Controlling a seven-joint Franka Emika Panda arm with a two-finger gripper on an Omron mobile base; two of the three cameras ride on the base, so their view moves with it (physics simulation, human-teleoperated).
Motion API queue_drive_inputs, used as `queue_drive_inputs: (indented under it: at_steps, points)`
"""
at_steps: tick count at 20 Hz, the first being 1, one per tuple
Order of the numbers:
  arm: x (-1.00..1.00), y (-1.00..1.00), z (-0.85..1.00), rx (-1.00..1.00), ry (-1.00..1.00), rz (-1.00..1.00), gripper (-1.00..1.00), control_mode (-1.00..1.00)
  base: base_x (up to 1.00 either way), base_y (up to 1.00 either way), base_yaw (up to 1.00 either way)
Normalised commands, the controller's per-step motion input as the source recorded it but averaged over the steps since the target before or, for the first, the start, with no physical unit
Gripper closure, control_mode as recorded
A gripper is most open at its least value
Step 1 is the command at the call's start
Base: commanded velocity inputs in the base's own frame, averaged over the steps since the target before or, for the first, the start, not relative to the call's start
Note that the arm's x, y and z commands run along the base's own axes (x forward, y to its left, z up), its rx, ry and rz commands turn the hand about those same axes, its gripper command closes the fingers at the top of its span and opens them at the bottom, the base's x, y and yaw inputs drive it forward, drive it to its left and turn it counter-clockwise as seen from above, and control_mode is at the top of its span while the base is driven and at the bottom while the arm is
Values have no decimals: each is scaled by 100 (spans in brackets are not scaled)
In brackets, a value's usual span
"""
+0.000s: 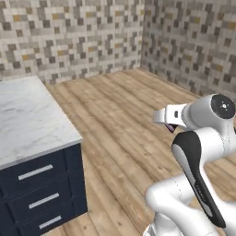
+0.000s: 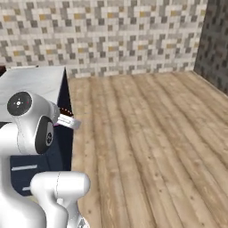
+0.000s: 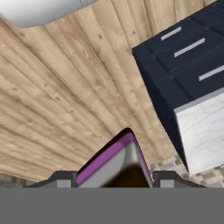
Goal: Take the cake and donut from the fridge and place them on the empty tray on the dining counter.
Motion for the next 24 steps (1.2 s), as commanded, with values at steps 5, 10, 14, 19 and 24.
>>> queue_drive_inputs:
  at_steps: [5,10,14,19,24]
  points:
    - [0,0,0,0,0,0,100,100,35,-61,34]
    - [0,0,0,0,0,0,100,100,50,-55,34]
    - [0,0,0,0,0,0,100,100,71,-53,33]
    - [0,0,0,0,0,0,100,100,81,-53,30]
    - [0,0,0,0,0,0,100,100,86,-54,28]
